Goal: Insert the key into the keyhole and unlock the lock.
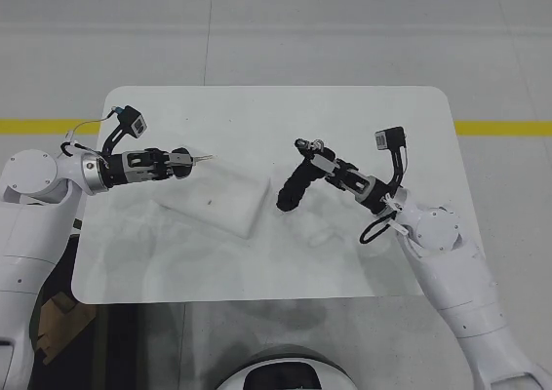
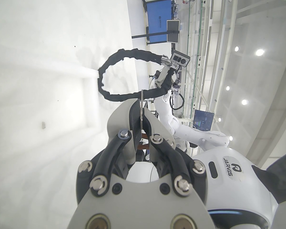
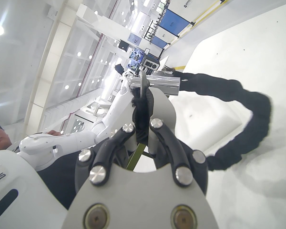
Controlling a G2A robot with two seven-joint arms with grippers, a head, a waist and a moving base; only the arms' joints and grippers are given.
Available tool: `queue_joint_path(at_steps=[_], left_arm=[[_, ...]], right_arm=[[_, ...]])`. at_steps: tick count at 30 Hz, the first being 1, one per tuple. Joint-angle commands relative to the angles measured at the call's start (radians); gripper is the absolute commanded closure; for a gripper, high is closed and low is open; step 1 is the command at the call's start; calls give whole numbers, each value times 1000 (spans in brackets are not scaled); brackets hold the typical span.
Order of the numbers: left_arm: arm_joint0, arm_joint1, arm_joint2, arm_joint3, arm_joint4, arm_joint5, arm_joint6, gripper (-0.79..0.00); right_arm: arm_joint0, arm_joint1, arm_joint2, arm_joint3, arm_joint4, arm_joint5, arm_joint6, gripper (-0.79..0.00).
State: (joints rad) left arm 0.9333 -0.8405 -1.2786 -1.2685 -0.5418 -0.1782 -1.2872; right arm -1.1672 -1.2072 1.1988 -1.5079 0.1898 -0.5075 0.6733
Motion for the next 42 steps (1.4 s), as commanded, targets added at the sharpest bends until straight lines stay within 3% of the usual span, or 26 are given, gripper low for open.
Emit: queue_joint_path(at_steps=[1,4,7,12,17,18,20,23,25,30,35,42], left_arm=[[0,0,0,0,0,0,0,0],[47,1,-9,-45,-2,-6,28,0],[114,6,-38,-142,23,2,59,0],[120,7,-41,-150,25,3,61,0],[120,7,-41,-150,25,3,61,0],[120,7,-41,-150,25,3,61,0],[120,7,-41,-150,25,3,61,0],[120,7,-41,-150,25,3,61,0],[120,7,-41,-150,25,3,61,0],[120,7,-41,-150,25,3,61,0],[120,7,-41,-150,25,3,61,0],[120,7,-41,-150,25,3,61,0]], right_arm=[[-16,0,0,-6,-2,0,-3,0],[-103,1,12,-98,100,68,9,0],[-99,-4,27,-102,372,208,98,0],[-55,-13,57,-31,731,436,231,0],[-30,-24,54,23,910,598,281,0],[-21,-24,48,30,889,625,296,0],[1,-13,35,37,694,643,315,0],[20,16,21,-7,251,606,359,0],[24,33,33,-54,64,592,404,0],[17,81,34,-216,-590,495,485,0],[-1,104,77,-358,-901,405,480,0],[-17,111,92,-374,-968,382,496,0]])
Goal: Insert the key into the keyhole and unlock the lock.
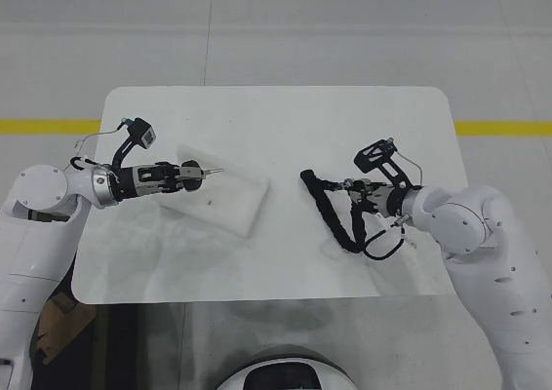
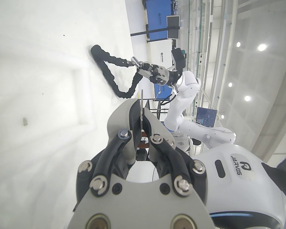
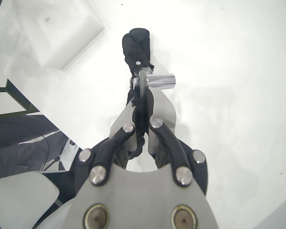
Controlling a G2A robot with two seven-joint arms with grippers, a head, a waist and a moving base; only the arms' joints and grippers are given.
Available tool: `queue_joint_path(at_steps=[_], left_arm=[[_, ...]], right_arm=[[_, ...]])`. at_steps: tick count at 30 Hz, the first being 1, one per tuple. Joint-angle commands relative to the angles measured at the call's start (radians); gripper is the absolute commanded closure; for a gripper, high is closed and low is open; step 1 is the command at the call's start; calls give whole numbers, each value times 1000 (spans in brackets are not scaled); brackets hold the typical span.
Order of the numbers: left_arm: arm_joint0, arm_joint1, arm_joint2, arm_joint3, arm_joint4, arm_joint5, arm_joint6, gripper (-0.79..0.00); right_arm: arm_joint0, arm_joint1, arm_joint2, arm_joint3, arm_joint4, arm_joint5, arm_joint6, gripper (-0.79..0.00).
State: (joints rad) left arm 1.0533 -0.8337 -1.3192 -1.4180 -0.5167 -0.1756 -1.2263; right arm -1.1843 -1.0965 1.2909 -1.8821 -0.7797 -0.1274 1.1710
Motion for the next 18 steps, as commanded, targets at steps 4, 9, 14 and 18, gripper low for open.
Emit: queue_joint_path(at_steps=[4,9,14,18], left_arm=[[0,0,0,0,0,0,0,0],[0,0,0,0,0,0,0,0],[0,0,0,0,0,0,0,0],[0,0,0,0,0,0,0,0]], right_arm=[[0,0,0,1,2,2,-1,0],[-80,7,-11,-18,-108,-21,-3,0],[-58,-2,-82,38,-212,12,57,0],[-23,-13,-91,69,-200,43,42,0]])
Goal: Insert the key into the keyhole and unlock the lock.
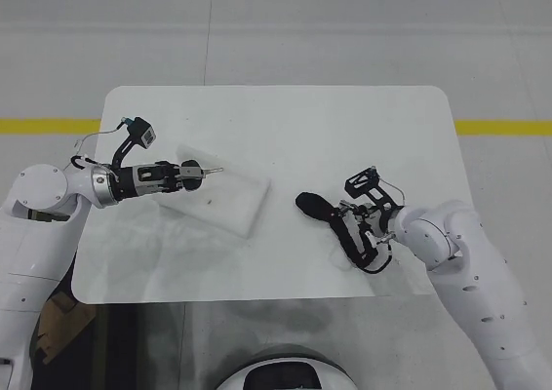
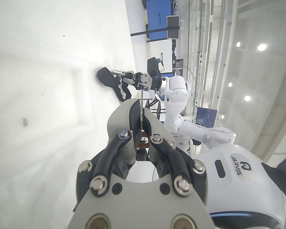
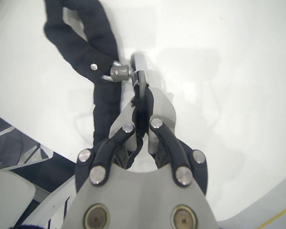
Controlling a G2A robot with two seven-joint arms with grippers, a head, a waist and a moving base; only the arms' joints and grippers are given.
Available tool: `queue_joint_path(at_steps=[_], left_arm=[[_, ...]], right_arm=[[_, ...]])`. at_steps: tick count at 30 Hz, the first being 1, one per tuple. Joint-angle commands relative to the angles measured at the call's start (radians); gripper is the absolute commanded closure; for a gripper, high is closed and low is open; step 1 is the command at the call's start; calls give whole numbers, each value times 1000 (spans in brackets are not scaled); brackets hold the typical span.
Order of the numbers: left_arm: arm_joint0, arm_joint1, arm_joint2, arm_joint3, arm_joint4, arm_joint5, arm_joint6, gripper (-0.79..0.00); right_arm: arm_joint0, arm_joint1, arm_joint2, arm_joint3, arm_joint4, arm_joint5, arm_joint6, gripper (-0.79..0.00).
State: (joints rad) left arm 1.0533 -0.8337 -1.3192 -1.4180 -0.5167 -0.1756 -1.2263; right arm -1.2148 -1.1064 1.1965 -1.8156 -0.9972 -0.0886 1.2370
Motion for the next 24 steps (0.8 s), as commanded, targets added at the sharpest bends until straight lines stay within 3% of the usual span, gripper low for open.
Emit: queue_joint_path(at_steps=[1,12,13,14,18,19,22,24], left_arm=[[0,0,0,0,0,0,0,0],[0,0,0,0,0,0,0,0],[0,0,0,0,0,0,0,0],[0,0,0,0,0,0,0,0],[0,0,0,0,0,0,0,0],[0,0,0,0,0,0,0,0],[0,0,0,0,0,0,0,0],[0,0,0,0,0,0,0,0]], right_arm=[[9,-5,6,13,35,6,-32,0],[80,-25,-43,115,26,-14,66,-15],[83,-27,-43,116,25,-13,70,-219],[85,-28,-43,115,23,-15,76,-280],[94,-31,-36,100,20,-25,94,-286],[95,-32,-34,97,19,-25,97,-237],[101,-37,-37,96,20,-24,105,-280],[109,-40,-46,105,8,-26,107,-256]])
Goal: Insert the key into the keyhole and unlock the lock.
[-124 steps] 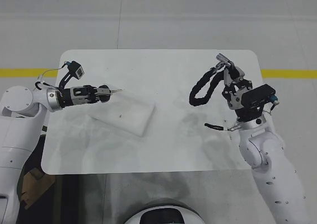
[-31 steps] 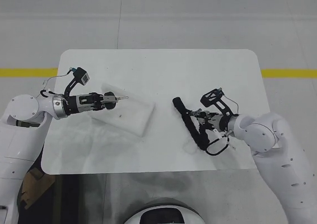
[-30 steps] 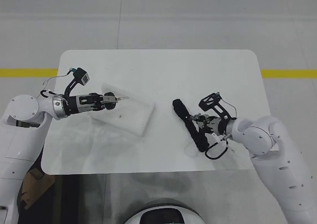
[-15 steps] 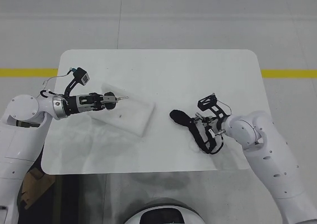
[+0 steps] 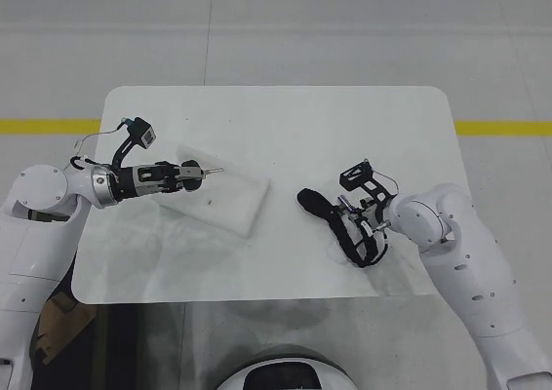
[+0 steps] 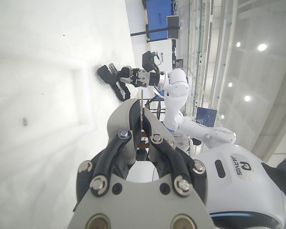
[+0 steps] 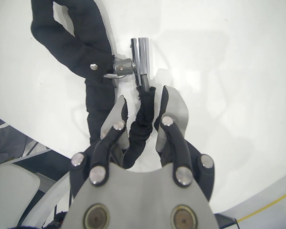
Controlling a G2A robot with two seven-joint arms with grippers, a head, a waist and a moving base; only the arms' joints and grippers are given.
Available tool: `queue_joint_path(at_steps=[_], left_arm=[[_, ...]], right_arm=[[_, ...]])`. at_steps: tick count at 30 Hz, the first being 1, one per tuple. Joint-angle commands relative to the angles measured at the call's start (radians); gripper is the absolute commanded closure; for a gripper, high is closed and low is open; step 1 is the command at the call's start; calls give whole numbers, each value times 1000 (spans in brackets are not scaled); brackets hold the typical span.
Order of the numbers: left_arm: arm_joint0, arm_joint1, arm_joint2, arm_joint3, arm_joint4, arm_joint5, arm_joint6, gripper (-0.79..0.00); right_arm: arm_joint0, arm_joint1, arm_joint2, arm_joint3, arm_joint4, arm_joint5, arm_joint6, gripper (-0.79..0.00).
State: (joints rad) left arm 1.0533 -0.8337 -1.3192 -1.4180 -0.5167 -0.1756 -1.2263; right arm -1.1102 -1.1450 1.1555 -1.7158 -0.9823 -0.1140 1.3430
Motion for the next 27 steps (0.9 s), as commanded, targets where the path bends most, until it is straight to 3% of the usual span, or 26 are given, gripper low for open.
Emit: queue_joint_path(at_steps=[1,11,12,13,14,21,27], left_arm=[[0,0,0,0,0,0,0,0],[0,0,0,0,0,0,0,0],[0,0,0,0,0,0,0,0],[0,0,0,0,0,0,0,0],[0,0,0,0,0,0,0,0],[0,0,0,0,0,0,0,0],[0,0,0,0,0,0,0,0]], right_arm=[[8,-4,-12,10,-7,-5,5,-252],[60,-30,-56,88,-35,0,36,-259],[63,-32,-58,92,-36,0,38,-231],[65,-34,-60,95,-40,0,40,-80],[66,-36,-60,98,-41,2,42,0],[65,-42,-19,80,-26,-1,50,0],[31,-37,105,14,130,14,21,0]])
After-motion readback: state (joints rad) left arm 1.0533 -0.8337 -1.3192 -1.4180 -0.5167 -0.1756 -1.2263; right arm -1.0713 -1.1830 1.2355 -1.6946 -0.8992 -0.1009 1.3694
